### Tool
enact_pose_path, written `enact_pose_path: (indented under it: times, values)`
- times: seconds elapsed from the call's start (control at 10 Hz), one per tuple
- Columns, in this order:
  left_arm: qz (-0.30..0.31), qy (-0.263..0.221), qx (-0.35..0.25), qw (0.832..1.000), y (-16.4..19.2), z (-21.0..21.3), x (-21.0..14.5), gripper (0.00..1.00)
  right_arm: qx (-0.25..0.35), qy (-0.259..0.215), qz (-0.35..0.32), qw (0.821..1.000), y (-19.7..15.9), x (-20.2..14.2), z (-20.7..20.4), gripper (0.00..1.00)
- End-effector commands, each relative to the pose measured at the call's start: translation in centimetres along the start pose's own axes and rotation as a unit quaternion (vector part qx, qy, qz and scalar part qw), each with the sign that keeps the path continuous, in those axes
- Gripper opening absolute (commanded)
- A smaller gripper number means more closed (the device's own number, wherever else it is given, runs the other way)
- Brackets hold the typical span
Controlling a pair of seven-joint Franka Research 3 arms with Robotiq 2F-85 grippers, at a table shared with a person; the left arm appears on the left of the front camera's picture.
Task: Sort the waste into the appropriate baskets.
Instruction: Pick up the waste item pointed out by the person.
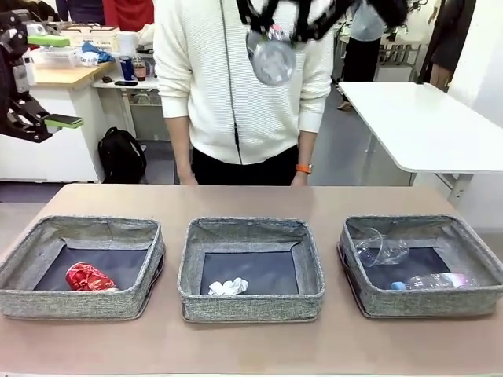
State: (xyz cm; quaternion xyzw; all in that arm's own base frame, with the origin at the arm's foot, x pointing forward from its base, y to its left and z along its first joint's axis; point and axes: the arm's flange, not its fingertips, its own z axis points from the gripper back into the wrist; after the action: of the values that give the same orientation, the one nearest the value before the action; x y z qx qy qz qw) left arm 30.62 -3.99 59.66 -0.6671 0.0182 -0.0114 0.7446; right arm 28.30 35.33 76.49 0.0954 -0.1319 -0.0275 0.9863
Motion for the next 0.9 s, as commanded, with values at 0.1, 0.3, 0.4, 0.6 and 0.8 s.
enact_pose_path:
  times: [0.1,0.3,0.4,0.6,0.8]
  values:
    - [0.005,0.001,-0.011,1.0,-0.52,0.06,-0.1,1.0,0.0,0.014,-0.014,1.0,2.99,2.16,0.52,0.31]
    - [0.005,0.001,-0.011,1.0,-0.52,0.06,-0.1,1.0,0.004,0.001,-0.03,1.0,2.79,2.68,0.25,0.31]
    - [0.005,0.001,-0.011,1.0,-0.52,0.06,-0.1,1.0,0.003,-0.011,-0.042,0.999,2.52,3.11,0.17,0.31]
    - [0.005,0.001,-0.011,1.0,-0.52,0.06,-0.1,1.0,0.005,0.016,-0.01,1.0,2.36,2.73,-0.32,0.31]
    - [0.005,0.001,-0.011,1.0,-0.52,0.06,-0.1,1.0,0.005,0.016,-0.01,1.0,2.36,2.73,-0.32,0.31]
